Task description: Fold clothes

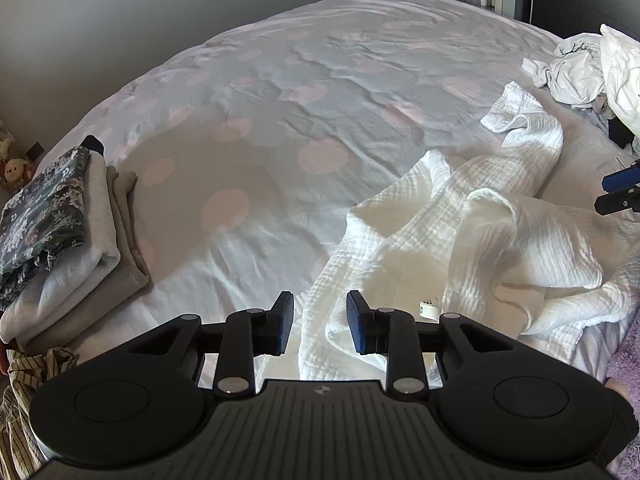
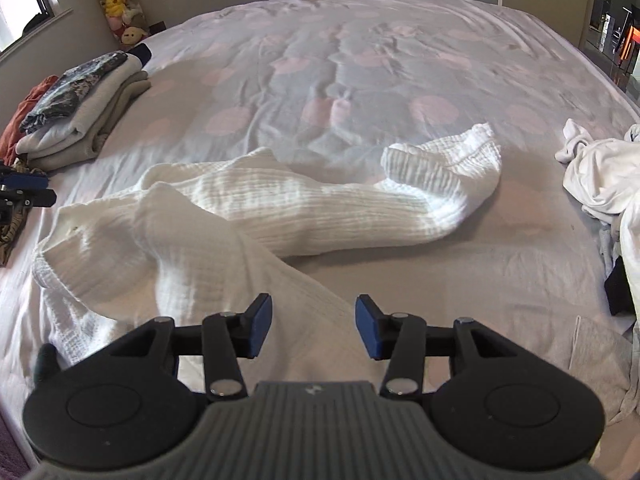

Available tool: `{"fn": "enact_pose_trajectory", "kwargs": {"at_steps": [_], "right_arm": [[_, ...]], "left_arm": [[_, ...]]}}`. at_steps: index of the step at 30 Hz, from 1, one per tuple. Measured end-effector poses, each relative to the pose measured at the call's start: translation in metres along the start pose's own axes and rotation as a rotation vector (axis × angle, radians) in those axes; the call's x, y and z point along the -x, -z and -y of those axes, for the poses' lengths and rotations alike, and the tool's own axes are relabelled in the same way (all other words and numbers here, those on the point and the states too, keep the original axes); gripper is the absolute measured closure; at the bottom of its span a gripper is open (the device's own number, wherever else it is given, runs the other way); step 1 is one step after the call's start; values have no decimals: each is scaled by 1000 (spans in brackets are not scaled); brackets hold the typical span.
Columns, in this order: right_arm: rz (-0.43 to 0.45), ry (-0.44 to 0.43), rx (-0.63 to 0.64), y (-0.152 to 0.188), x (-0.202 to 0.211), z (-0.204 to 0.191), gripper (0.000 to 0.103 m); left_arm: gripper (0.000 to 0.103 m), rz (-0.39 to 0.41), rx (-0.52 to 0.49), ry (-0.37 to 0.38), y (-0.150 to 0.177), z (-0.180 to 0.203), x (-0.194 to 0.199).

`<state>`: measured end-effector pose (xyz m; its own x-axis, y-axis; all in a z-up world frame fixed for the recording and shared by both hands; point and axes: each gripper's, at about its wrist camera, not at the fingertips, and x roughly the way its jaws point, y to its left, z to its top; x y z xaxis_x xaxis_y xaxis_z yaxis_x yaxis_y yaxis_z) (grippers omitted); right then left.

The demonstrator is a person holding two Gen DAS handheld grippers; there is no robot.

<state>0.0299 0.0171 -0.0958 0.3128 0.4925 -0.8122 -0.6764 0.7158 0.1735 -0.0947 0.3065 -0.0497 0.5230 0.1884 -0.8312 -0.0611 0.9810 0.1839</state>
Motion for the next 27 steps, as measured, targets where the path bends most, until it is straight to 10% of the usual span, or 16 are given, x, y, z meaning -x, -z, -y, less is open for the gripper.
{"fn": "enact_pose_trajectory", "kwargs": {"at_steps": [13, 15, 16, 17, 27], "right_arm": [[-101, -67, -8, -7, -71, 16, 52], [-106, -94, -12, -6, -69, 16, 73], [-108, -107, -15, -5, -68, 16, 102], [-104, -116, -18, -5, -66, 16, 101], [263, 64, -77, -54, 57, 43, 101]], "left_arm": [[76, -118, 154, 79, -5, -4, -41], [90, -131, 185, 96, -5, -4, -44], [92, -137, 200, 104, -5, -5, -45], [93, -143, 215, 112, -6, -5, -46], [97, 29, 346, 49, -32, -29, 21]]}}
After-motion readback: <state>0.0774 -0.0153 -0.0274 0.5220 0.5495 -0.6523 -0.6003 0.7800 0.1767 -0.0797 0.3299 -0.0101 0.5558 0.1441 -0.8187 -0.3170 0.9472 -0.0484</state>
